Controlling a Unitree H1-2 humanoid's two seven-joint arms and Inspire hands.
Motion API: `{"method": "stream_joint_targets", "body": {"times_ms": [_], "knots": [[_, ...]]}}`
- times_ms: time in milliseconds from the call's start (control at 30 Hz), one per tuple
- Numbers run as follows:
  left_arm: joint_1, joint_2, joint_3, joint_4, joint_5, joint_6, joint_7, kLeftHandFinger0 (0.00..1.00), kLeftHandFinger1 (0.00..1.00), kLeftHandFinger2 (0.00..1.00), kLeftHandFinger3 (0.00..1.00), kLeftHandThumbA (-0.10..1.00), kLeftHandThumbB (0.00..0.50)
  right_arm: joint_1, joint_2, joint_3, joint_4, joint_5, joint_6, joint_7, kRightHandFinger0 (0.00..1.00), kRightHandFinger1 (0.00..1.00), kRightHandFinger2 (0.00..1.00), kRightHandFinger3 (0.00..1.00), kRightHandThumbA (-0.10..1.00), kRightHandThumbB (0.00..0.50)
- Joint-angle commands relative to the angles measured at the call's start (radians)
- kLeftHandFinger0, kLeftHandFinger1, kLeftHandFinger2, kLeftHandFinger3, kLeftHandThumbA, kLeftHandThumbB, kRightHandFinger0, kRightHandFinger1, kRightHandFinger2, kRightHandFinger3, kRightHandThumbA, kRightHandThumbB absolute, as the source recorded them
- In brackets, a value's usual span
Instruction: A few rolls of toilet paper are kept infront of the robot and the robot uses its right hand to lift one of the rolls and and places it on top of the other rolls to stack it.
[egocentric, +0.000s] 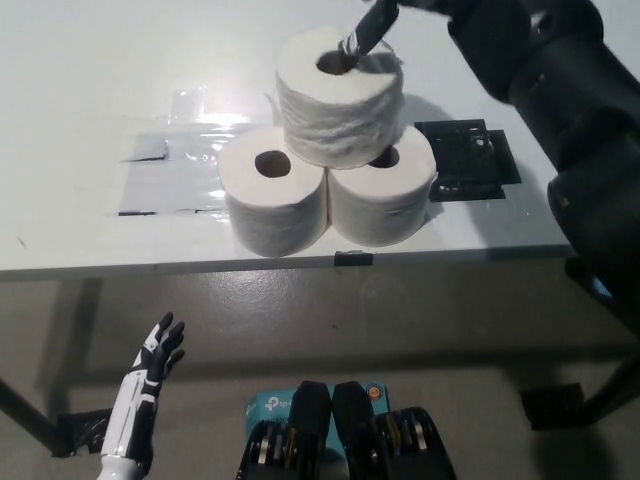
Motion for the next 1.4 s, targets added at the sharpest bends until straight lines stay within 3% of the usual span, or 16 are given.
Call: {"method": "stream_joint_targets", "body": {"times_ms": [0,100,267,333,367,400,433,500,567,633,667,800,967,1067,1233,1367], "knots": [[-0.013,0.008,-0.004,-0.022,0.004,-0.018,-0.005,1.0,1.0,1.0,1.0,1.0,0.197,-0.109,-0.008,0.003,-0.003,-0.02,0.009,0.042,1.0,1.0,1.0,1.0,0.52,0.418],[-0.014,0.008,-0.005,-0.02,0.014,-0.022,0.0,1.0,1.0,1.0,1.0,1.0,0.201,-0.12,-0.006,-0.011,0.003,-0.008,0.011,0.056,1.0,1.0,1.0,1.0,0.5,0.405],[-0.019,0.007,-0.009,-0.016,0.019,-0.023,-0.001,1.0,1.0,1.0,1.0,1.0,0.206,-0.13,-0.011,-0.016,0.007,-0.01,0.031,0.06,1.0,1.0,1.0,1.0,0.55,0.454],[-0.021,0.003,-0.01,-0.021,0.018,-0.013,0.0,1.0,1.0,1.0,1.0,1.0,0.206,-0.137,-0.022,-0.034,-0.003,0.004,0.048,0.033,1.0,1.0,1.0,1.0,0.69,0.499],[-0.021,0.001,-0.011,-0.023,0.02,-0.014,0.001,1.0,1.0,1.0,1.0,1.0,0.204,-0.144,-0.032,-0.054,-0.008,0.022,0.056,0.039,1.0,1.0,1.0,1.0,0.79,0.485],[-0.023,0.001,-0.011,-0.019,0.014,-0.022,-0.002,1.0,1.0,1.0,1.0,1.0,0.202,-0.151,-0.053,-0.06,-0.023,0.022,0.006,0.04,1.0,1.0,1.0,1.0,0.98,0.413],[-0.024,0.002,-0.012,-0.018,0.013,-0.026,-0.004,1.0,1.0,1.0,1.0,1.0,0.199,-0.154,-0.068,-0.079,-0.035,0.033,-0.023,0.024,1.0,1.0,1.0,1.0,1.0,0.385],[-0.03,0.004,-0.012,-0.016,0.016,-0.027,-0.004,1.0,1.0,1.0,1.0,1.0,0.202,-0.156,-0.097,-0.164,-0.062,0.101,-0.018,-0.008,1.0,1.0,1.0,1.0,1.0,0.367],[-0.048,0.009,-0.01,-0.009,0.008,-0.03,-0.009,1.0,1.0,1.0,1.0,1.0,0.191,-0.14,-0.168,-0.243,-0.175,0.124,-0.092,-0.094,1.0,1.0,1.0,1.0,1.0,0.297],[-0.064,0.009,-0.008,-0.003,0.015,-0.026,-0.002,1.0,1.0,1.0,1.0,1.0,0.185,-0.108,-0.226,-0.306,-0.314,0.131,-0.091,-0.116,1.0,1.0,1.0,1.0,1.0,0.299],[-0.084,0.008,-0.007,-0.007,0.015,-0.014,-0.003,1.0,1.0,1.0,1.0,1.0,0.181,-0.085,-0.266,-0.346,-0.415,0.142,-0.099,-0.122,1.0,1.0,1.0,1.0,1.0,0.257],[-0.18,-0.004,-0.001,0.024,0.0,0.005,0.002,1.0,1.0,1.0,1.0,1.0,0.163,-0.031,-0.372,-0.457,-0.69,0.145,-0.072,-0.15,1.0,1.0,1.0,1.0,1.0,0.302],[-0.251,-0.007,0.008,0.057,-0.008,-0.001,0.009,1.0,1.0,1.0,1.0,1.0,0.165,0.125,-0.463,-0.689,-1.102,0.302,0.006,-0.1,1.0,1.0,1.0,1.0,1.0,0.205],[-0.264,-0.003,0.017,0.057,-0.016,0.006,0.011,1.0,1.0,1.0,1.0,1.0,0.189,0.245,-0.473,-0.783,-1.353,0.348,0.075,-0.091,1.0,1.0,1.0,1.0,1.0,0.212],[-0.297,-0.005,0.022,0.077,-0.027,0.011,0.011,1.0,1.0,1.0,1.0,1.0,0.175,0.535,-0.489,-0.939,-1.716,0.42,0.13,-0.089,1.0,1.0,1.0,1.0,1.0,0.225],[-0.309,-0.001,0.026,0.09,-0.025,0.01,0.014,1.0,1.0,1.0,1.0,1.0,0.172,0.72,-0.423,-1.033,-1.883,0.524,0.14,-0.138,1.0,1.0,1.0,1.0,1.0,0.186]]}}
